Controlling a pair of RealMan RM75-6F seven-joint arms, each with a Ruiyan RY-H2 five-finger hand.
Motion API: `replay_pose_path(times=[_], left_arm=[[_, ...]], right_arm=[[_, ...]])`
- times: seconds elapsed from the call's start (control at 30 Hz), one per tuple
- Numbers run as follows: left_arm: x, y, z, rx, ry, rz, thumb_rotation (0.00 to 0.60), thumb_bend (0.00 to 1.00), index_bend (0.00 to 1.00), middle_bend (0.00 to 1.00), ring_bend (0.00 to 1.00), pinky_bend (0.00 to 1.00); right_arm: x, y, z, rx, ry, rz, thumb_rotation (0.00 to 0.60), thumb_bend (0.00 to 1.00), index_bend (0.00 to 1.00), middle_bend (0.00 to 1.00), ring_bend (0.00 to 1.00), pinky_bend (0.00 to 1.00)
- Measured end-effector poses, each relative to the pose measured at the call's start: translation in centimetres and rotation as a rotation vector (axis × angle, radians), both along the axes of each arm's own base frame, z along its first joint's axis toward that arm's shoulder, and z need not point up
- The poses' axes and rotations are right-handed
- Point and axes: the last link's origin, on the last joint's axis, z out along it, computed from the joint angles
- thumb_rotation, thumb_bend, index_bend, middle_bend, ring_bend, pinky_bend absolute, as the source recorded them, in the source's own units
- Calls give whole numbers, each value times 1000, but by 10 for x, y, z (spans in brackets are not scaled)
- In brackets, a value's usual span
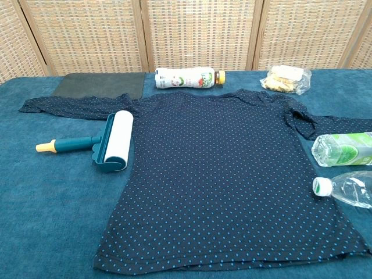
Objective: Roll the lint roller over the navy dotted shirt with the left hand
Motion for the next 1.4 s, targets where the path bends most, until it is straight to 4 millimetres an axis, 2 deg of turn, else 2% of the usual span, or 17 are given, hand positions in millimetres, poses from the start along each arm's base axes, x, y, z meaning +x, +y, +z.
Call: replay_pose_path(times=[0.07, 0.13, 0.23, 0.33, 0.5, 0.7, 0.83, 1.13, 1.4], left_arm=[[2, 16, 1, 6, 7, -7, 600, 146, 0, 135, 174, 311], [4, 27, 0, 0, 15, -13, 600, 153, 13, 328, 321, 424], [8, 45, -4, -34, 27, -20, 600, 161, 68, 540, 474, 516], [11, 59, -9, -74, 38, -22, 600, 167, 143, 667, 559, 569], [16, 83, -22, -150, 56, -2, 600, 222, 237, 744, 610, 604], [18, 104, -36, -207, 87, 29, 600, 318, 305, 758, 617, 605], [20, 115, -44, -239, 95, 53, 600, 318, 330, 764, 623, 609], [24, 134, -65, -287, 141, 79, 600, 327, 366, 886, 717, 671], [28, 140, -75, -310, 162, 87, 600, 329, 384, 942, 766, 698]], right_arm=[[0, 0, 0, -2, -1, -3, 600, 85, 0, 0, 0, 0], [-1, -1, 1, -3, 0, -7, 600, 85, 0, 0, 0, 0], [-2, -1, 0, -1, 2, -13, 600, 85, 0, 0, 0, 0], [-4, -2, 0, 2, 4, -20, 600, 85, 0, 0, 0, 0], [-5, -3, 0, 1, 6, -24, 600, 85, 0, 0, 0, 0], [-7, -4, 0, -2, 7, -29, 600, 85, 0, 0, 0, 0], [-10, -5, 1, -3, 9, -38, 600, 85, 0, 0, 0, 0], [-13, -7, 0, -4, 10, -50, 600, 84, 0, 0, 0, 0], [-14, -7, 0, -2, 9, -54, 600, 85, 0, 0, 0, 0]])
